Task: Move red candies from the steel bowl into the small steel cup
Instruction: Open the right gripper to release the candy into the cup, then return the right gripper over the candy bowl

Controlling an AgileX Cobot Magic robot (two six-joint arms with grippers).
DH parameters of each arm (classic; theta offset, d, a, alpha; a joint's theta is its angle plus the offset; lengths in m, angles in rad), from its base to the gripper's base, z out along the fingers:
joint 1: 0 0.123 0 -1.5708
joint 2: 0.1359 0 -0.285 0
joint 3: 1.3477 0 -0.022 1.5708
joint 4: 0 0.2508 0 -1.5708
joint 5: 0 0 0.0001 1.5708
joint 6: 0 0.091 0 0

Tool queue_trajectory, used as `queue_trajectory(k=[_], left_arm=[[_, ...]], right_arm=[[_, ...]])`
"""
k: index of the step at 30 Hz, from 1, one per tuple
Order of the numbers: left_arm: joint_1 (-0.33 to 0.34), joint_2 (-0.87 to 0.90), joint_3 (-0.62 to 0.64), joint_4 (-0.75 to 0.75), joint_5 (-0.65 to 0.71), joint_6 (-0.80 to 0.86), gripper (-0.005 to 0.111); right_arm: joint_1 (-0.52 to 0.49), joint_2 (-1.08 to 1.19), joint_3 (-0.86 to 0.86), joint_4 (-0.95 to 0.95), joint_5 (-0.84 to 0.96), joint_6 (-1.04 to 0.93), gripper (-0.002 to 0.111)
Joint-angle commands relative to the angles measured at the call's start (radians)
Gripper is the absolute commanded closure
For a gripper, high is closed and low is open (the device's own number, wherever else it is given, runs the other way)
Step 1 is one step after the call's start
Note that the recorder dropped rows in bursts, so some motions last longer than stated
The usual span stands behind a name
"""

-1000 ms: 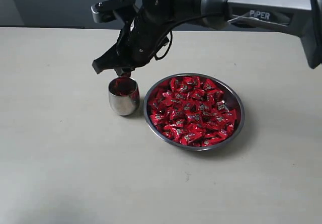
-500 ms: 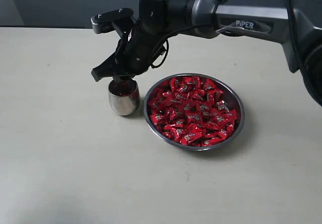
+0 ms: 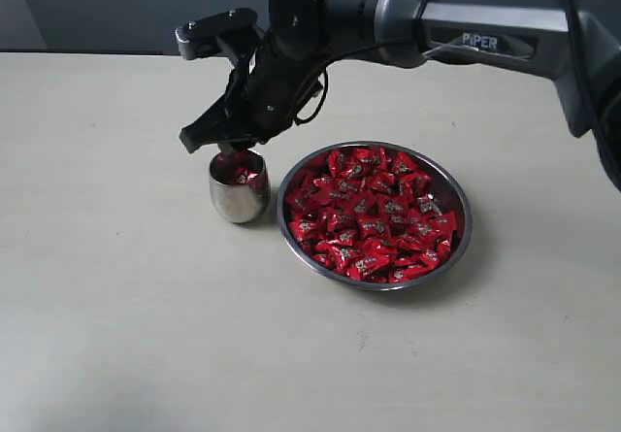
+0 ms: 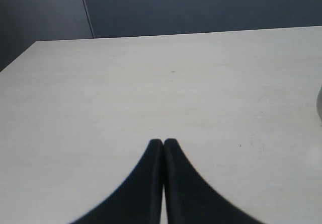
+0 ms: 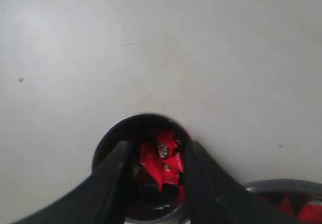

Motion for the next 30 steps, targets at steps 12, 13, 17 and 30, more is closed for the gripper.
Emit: queue_trajectory(k=[12, 13, 17, 30], left_arm=[[-0.007, -0.005, 0.005, 0.002, -0.008, -0.001, 0.106], [-0.007, -0.005, 0.005, 0.002, -0.008, -0.001, 0.106], [-0.007, -0.005, 0.005, 0.002, -0.008, -0.001, 0.106], [-0.007, -0.005, 0.005, 0.002, -0.008, -0.001, 0.106]], right_arm=[[-0.163, -0.338, 0.505, 0.01, -0.325, 0.051, 0.074], [-0.167, -0.365, 0.552, 0.012, -0.344, 0.051, 0.074], [-0.193, -0.423, 0.672, 0.014, -0.362, 0.053, 0.074], [-0.202, -0.425, 0.745, 0.005, -0.277, 0.074, 0.074]])
